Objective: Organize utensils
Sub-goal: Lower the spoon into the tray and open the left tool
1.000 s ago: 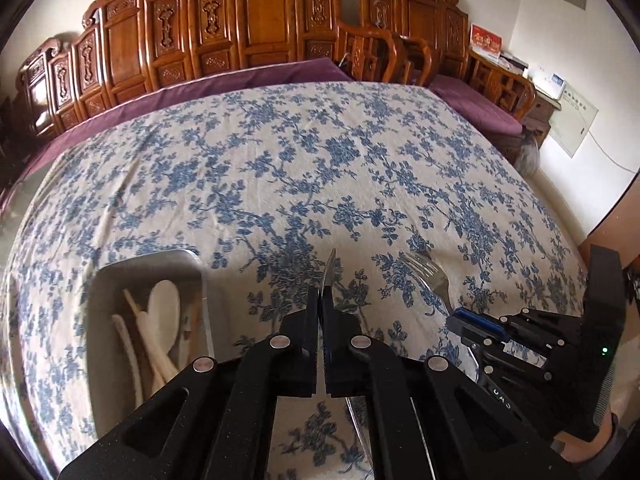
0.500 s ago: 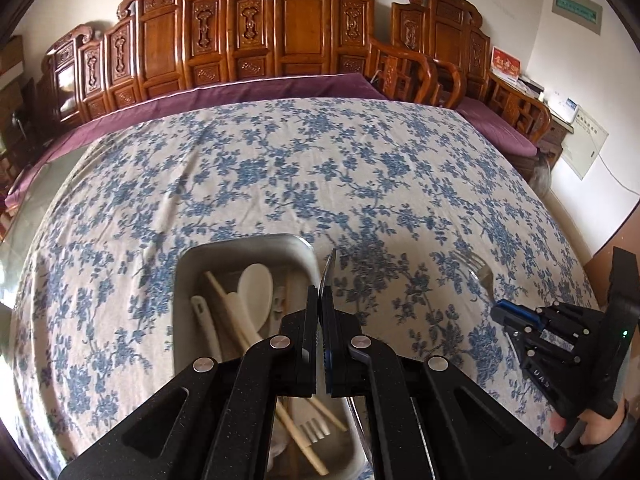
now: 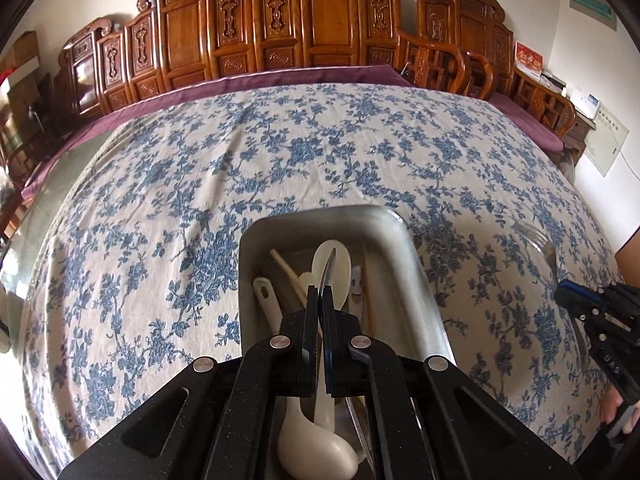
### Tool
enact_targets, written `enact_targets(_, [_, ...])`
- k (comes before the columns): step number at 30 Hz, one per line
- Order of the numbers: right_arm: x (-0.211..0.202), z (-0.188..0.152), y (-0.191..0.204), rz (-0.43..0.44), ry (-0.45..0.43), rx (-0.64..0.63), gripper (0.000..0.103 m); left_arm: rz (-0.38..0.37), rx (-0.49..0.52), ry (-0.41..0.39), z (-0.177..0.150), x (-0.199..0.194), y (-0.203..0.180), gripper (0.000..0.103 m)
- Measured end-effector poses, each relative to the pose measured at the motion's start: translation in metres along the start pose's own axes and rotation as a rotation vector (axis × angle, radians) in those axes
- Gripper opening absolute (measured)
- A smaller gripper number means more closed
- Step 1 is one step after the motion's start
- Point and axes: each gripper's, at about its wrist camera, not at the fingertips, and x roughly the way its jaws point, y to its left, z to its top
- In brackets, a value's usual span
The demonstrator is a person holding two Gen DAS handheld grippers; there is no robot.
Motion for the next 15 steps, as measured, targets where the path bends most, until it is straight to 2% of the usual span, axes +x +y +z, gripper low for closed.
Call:
enact_targets(8, [-0.002,0.004,0.015,0.013,-0.008,-0.016,0.008,-0.018,-0.029,0.046,-0.017,0.018,0.008,0.002])
enact_targets(15, [0.000,0.001,0.020,-0.002,0.002,-0.008,0.008,-0.029,-0.033,0.046,-0.027,0.021,0.011,0.002])
